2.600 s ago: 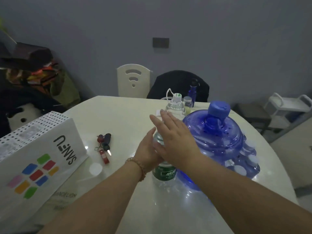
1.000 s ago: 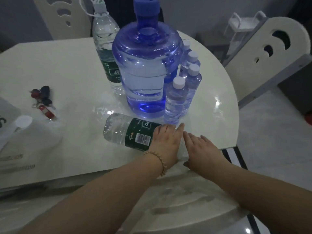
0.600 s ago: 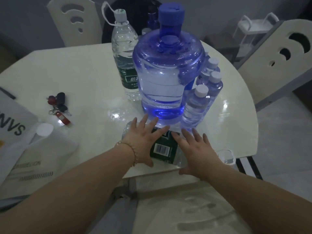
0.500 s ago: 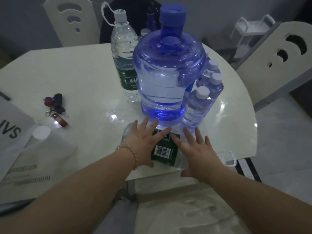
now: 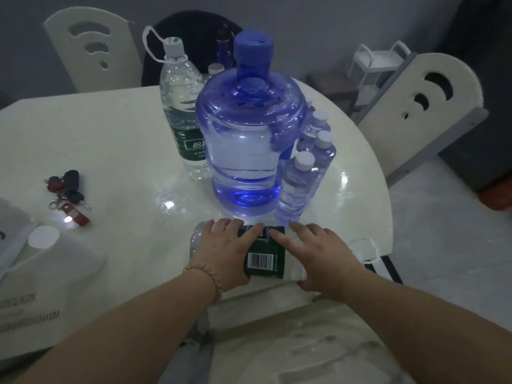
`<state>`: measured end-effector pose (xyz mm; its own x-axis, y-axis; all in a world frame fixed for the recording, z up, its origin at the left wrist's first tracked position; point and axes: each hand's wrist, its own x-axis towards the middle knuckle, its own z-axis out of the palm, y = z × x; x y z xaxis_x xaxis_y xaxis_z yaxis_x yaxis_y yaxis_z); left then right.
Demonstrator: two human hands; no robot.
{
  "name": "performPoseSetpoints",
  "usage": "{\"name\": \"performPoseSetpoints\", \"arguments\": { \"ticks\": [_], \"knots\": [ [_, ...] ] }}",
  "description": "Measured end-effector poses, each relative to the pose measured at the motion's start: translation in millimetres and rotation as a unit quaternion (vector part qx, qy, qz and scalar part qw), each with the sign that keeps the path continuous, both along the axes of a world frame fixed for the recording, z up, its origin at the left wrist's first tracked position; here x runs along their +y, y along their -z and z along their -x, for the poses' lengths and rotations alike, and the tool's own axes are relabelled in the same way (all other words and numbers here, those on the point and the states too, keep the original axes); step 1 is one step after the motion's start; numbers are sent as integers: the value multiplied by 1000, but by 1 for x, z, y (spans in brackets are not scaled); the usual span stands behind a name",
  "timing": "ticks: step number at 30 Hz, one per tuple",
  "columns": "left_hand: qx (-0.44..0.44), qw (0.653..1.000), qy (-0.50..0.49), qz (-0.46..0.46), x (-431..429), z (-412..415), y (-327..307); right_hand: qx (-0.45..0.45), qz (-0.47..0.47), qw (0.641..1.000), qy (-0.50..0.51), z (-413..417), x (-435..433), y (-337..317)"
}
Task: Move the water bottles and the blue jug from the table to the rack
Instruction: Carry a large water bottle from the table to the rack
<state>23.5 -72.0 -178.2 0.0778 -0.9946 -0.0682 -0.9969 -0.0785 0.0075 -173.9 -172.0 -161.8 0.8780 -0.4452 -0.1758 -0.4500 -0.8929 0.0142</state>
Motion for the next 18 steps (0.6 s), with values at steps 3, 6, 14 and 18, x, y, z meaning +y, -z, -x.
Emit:
{"name": "performPoseSetpoints", "arguments": {
  "ticks": [3, 6, 14, 18],
  "knots": [
    [8, 999, 10, 39, -2, 25, -11, -2, 18, 1000, -6, 28, -4, -19],
    [-7, 997, 33, 66, -13, 57, -35, -9, 29, 999, 11, 65, -10, -38],
    [-60, 991, 86, 83, -66, 188, -84, -43, 60, 995, 64, 205, -34, -78],
    [-73, 989, 100, 85, -94, 277, -100, -43, 52, 994, 86, 294, -53, -89]
  ]
}}
